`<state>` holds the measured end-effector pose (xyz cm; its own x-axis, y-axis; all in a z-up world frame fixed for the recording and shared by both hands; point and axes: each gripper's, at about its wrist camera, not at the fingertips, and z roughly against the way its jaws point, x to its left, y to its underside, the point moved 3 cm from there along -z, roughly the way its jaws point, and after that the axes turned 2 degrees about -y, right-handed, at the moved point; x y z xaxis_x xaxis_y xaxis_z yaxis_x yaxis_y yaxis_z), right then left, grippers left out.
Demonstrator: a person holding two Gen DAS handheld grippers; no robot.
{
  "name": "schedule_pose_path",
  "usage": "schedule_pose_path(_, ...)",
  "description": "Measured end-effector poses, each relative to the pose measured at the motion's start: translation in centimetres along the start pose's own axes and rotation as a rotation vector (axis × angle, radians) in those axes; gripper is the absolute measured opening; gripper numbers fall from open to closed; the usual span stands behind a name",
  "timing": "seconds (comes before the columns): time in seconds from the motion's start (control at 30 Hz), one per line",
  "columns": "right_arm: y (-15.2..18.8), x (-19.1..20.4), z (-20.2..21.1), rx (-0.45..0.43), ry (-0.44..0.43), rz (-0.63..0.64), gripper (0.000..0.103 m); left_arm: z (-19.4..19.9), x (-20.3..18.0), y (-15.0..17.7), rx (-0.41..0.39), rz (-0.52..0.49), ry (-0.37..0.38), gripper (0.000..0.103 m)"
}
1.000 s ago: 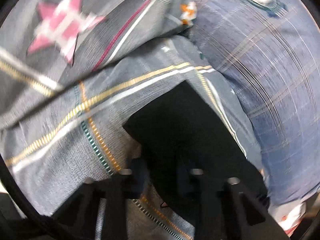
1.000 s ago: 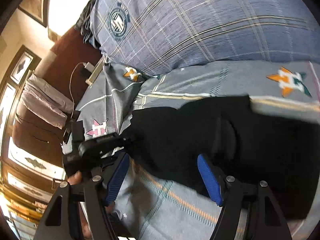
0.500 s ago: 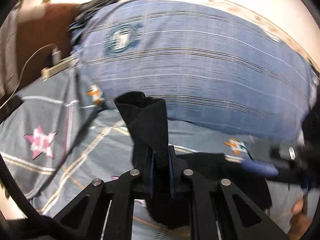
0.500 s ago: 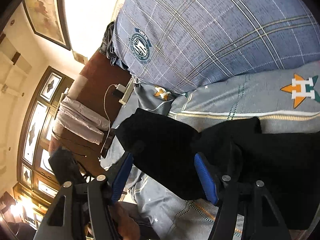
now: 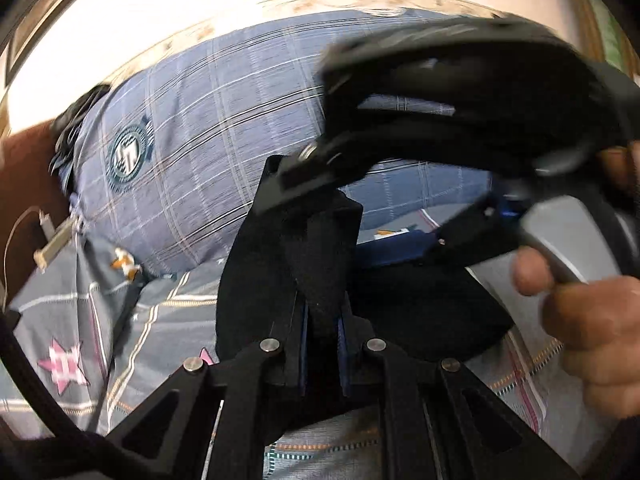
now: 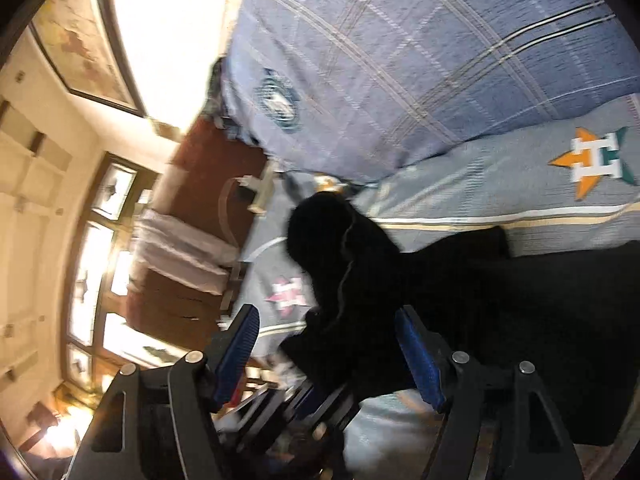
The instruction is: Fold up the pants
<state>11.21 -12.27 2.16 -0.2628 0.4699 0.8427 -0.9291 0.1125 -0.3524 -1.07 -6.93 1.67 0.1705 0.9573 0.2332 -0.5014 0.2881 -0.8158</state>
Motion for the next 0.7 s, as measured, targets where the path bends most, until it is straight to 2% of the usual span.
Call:
schedule_pose_path(0.03, 0.0, -0.2, 0.0, -0.003, 0.029, -0.004, 0.071, 0.1, -0.3, 0.1, -0.004, -0.011, 0.003, 0.012)
schedule_pose_path(0.07, -0.1, -0.5, 0.0, -0.001, 0.066, -0.009, 0.056, 0.2, -0.6, 0.1, 0.003, -0.020, 0.020, 0.012)
schedule_pose_path(0.1, -0.1, -0.7, 0.0, 0.007, 0.091, -0.010, 0.033, 0.3, -0.9, 0.2, -0.001, -0.021, 0.029, 0.012)
schedule_pose_path(0.2, -0.2, -0.5, 1.1, -0.011, 0.124, -0.010, 0.019, 1.0, -1.7, 0.0, -0.036, -0.038, 0.056, 0.012)
schedule_pose_path(0.4, 0.6, -1.2, 5.6, -0.099, 0.174, -0.022, 0.018, 0.5, -5.7, -1.1, -0.056, -0.102, 0.138, 0.012)
schedule_pose_path(0.57, 0.2, -5.7, 7.6, -0.126, 0.262, -0.136, 0.018, -3.2, -7.5, -0.7, 0.062, -0.098, 0.215, 0.012)
schedule_pose_path(0.7, 0.5, -9.2, 7.1, -0.075, 0.336, -0.250, 0.018, -4.9, -7.8, 0.0, 0.125, -0.078, 0.255, 0.015)
